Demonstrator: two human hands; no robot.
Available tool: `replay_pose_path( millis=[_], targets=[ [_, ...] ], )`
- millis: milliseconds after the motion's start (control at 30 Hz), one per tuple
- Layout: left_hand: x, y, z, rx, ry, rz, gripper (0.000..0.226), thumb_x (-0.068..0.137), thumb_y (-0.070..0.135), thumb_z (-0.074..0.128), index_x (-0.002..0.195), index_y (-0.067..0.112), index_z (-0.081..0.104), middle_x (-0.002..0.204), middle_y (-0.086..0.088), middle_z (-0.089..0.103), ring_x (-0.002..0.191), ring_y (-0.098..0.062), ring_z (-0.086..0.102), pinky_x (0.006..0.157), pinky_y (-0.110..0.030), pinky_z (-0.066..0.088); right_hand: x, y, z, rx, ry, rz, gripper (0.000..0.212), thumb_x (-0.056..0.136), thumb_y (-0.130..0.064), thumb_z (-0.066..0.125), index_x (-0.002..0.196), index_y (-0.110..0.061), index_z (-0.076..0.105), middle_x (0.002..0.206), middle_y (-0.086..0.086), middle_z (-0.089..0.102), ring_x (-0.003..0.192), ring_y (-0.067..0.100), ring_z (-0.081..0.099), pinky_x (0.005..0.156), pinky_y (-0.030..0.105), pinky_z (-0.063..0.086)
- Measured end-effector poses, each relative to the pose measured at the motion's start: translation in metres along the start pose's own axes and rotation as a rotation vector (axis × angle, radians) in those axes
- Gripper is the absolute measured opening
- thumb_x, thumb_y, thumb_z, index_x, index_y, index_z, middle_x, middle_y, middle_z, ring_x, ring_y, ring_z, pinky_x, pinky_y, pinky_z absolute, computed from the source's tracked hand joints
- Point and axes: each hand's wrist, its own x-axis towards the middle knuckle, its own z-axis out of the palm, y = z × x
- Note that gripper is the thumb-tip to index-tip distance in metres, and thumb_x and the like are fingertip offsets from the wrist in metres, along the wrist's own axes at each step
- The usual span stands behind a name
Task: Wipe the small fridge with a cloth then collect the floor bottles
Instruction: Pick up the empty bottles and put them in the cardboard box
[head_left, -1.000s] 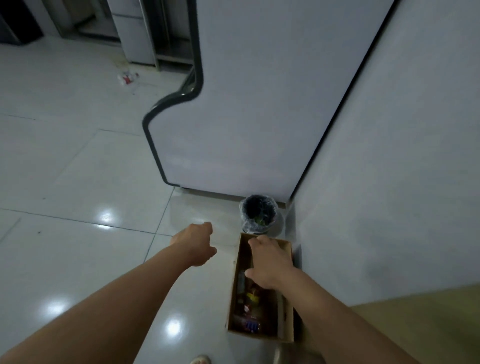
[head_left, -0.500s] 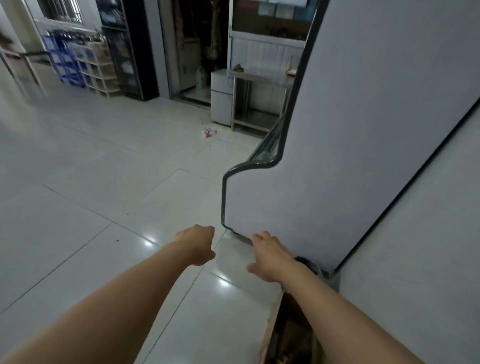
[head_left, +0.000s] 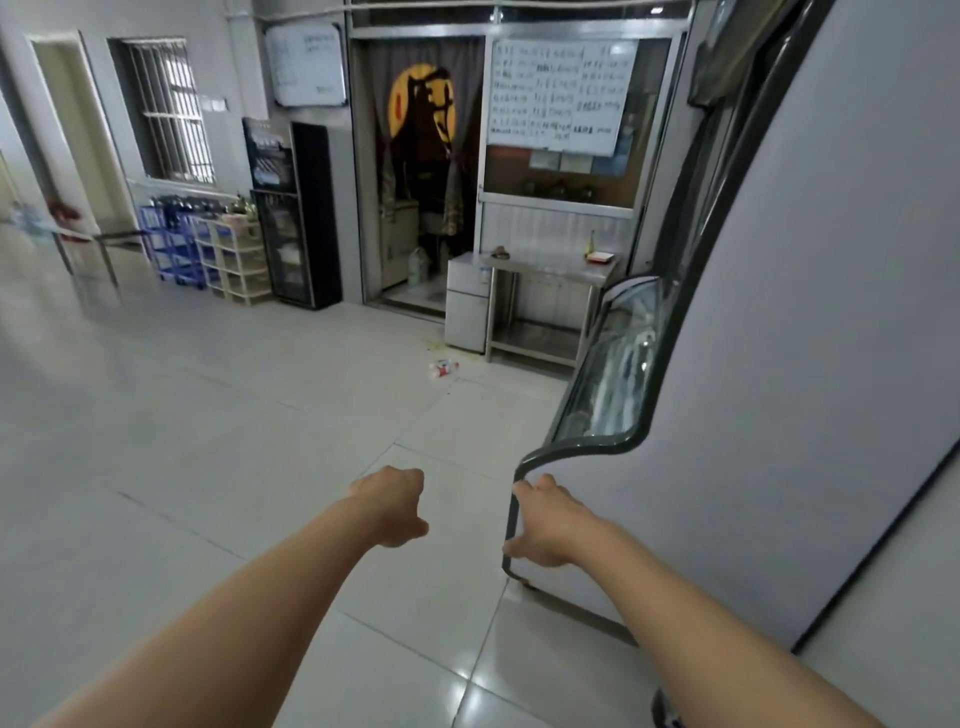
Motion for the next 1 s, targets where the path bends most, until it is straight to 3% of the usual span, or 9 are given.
replay_pose_path(
  millis=[400,1000],
  targets=[
    [0.112,-0.102,-0.064,-0.044,0.068,0.030,0.049,0.088,0.042,0.057,0.129,0.020,0.043,0.121,-0.004,0.054,0.111,-0.024,0.054,0.085,-0.032,0.042,0.118,-0.083,-0.066,-0.013,0.083,0.023,0.073,0.089,-0.037,0.060,0.147,-0.015,0.021,0.146,0.011,0.022,0.132,0.031,0.034,0.104,0.043,0.039],
    [0.404,-0.260,-0.132,-0.074,0.053,-0.058,0.047,0.088,0.041,0.056,0.129,0.020,0.043,0.122,-0.005,0.053,0.106,-0.024,0.056,0.079,-0.030,0.042,0.463,-0.179,-0.161,-0.021,0.076,-0.040,0.071,0.087,-0.037,0.061,0.143,-0.014,0.024,0.145,0.012,0.024,0.130,0.030,0.035,0.102,0.042,0.039]
  ],
)
